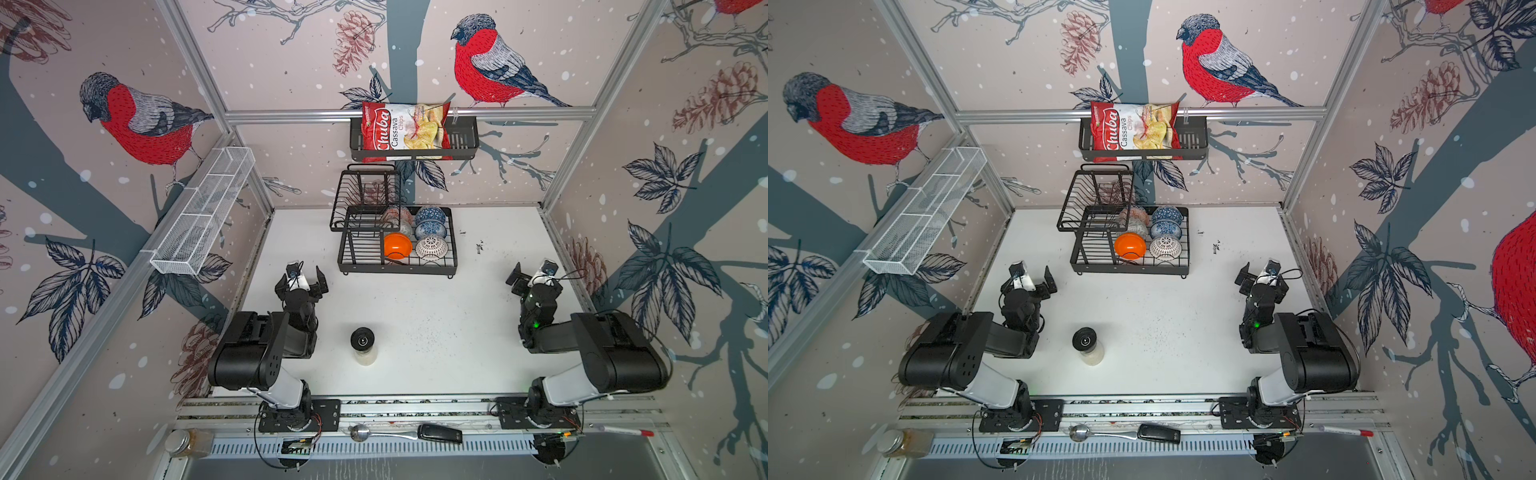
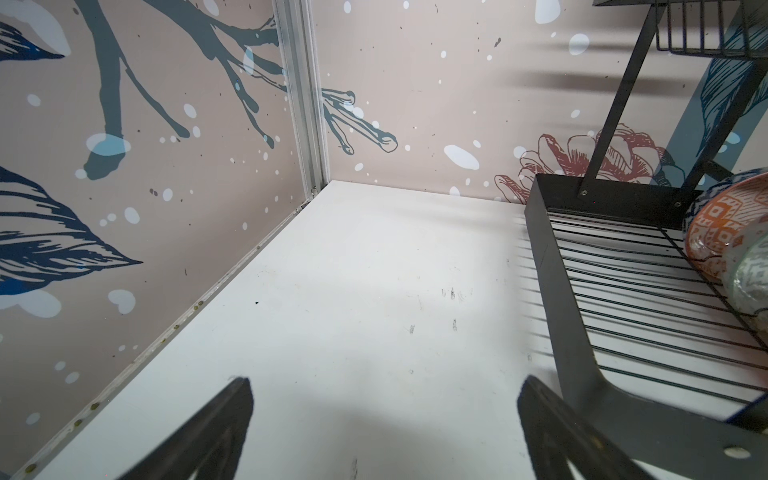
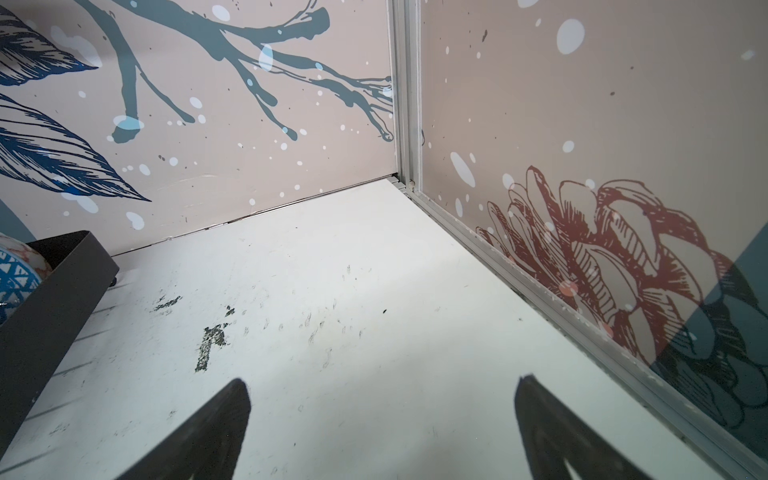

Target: Load the bowls into the dish rack

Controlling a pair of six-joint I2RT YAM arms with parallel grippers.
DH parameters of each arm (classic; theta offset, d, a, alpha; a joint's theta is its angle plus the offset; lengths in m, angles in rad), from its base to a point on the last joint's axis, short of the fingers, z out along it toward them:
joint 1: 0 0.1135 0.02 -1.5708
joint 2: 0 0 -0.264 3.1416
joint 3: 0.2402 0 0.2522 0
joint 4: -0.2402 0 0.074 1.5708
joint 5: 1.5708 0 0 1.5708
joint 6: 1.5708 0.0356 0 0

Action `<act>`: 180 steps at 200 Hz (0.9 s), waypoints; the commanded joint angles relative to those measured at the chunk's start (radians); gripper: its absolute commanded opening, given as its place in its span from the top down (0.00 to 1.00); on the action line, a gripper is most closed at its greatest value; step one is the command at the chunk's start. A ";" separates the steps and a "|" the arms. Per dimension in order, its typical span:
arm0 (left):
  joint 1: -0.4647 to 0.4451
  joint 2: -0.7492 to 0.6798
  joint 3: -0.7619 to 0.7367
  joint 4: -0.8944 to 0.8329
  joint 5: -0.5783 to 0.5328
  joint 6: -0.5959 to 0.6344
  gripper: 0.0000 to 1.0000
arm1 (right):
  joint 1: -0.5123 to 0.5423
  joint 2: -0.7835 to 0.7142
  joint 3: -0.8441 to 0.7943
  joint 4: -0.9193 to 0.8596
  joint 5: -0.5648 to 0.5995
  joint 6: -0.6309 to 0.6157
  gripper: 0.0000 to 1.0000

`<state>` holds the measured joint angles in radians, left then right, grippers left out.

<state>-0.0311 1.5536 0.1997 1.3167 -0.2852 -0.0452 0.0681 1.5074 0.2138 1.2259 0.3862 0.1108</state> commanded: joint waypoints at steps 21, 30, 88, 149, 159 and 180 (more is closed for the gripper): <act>0.000 0.000 0.000 0.046 0.008 0.007 0.01 | 0.001 -0.003 0.001 0.021 0.003 0.001 0.00; 0.000 0.000 0.000 0.046 0.008 0.007 0.01 | 0.001 -0.002 0.001 0.020 0.002 0.001 0.00; 0.000 0.000 0.000 0.045 0.009 0.007 0.01 | 0.002 -0.060 -0.060 0.073 0.010 0.010 0.00; 0.000 0.001 0.000 0.050 0.008 0.008 0.01 | -0.004 -0.006 -0.001 0.016 0.014 0.015 0.00; 0.000 0.000 0.000 0.045 0.008 0.007 0.01 | -0.004 -0.002 0.001 0.021 0.017 0.013 0.01; 0.000 0.001 0.000 0.049 0.009 0.008 0.01 | -0.002 -0.004 0.001 0.019 0.016 0.012 0.00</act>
<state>-0.0315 1.5536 0.1997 1.3186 -0.2852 -0.0448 0.0647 1.5093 0.2096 1.2427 0.3939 0.1112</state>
